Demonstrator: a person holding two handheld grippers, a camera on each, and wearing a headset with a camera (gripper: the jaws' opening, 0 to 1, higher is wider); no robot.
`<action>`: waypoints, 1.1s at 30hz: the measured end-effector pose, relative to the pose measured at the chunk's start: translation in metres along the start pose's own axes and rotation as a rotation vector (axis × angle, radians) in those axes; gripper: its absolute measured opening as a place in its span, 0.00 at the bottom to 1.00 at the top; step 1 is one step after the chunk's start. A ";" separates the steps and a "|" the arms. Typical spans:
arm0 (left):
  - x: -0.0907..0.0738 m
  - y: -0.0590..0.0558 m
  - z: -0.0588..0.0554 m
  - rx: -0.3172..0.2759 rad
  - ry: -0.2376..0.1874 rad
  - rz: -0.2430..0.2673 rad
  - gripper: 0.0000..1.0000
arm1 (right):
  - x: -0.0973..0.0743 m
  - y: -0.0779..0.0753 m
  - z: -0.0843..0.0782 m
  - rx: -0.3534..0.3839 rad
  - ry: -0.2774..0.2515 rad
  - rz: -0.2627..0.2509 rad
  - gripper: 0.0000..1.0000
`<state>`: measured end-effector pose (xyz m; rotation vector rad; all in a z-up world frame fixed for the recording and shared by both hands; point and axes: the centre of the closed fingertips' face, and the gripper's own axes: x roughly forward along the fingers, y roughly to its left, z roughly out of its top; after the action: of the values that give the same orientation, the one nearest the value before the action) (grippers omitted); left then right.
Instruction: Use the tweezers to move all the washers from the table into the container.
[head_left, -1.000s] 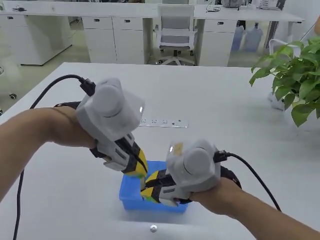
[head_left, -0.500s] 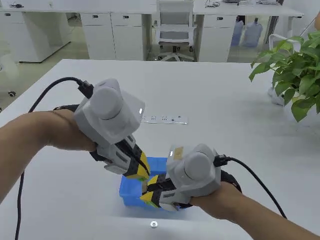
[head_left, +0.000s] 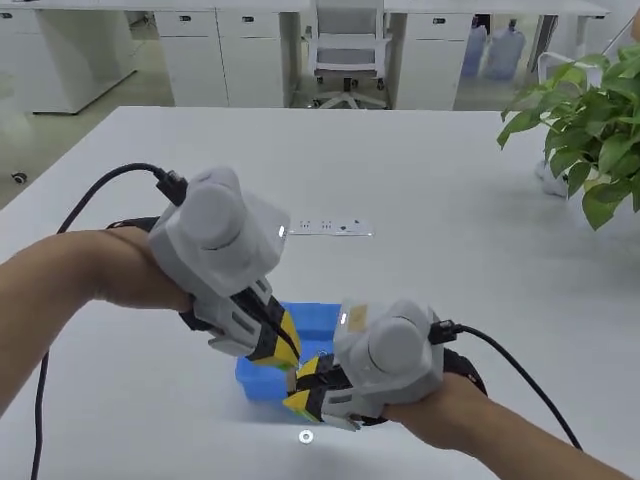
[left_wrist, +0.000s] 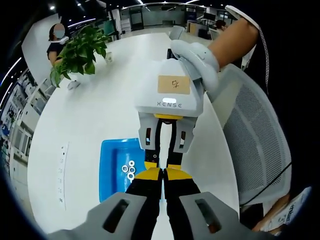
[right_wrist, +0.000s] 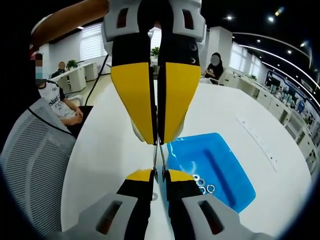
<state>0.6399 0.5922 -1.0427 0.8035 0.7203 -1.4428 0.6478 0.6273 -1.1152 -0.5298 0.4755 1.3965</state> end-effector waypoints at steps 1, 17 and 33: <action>0.002 -0.001 -0.001 -0.002 0.000 -0.003 0.05 | 0.000 0.001 -0.001 -0.001 0.002 -0.001 0.11; 0.021 -0.009 -0.015 -0.019 0.003 -0.029 0.05 | 0.009 0.013 -0.023 -0.017 0.043 0.004 0.11; 0.033 -0.012 -0.020 -0.024 0.007 -0.046 0.05 | 0.013 0.017 -0.036 -0.013 0.053 -0.008 0.12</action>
<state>0.6291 0.5910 -1.0814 0.7782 0.7641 -1.4712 0.6326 0.6173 -1.1532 -0.5796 0.5073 1.3816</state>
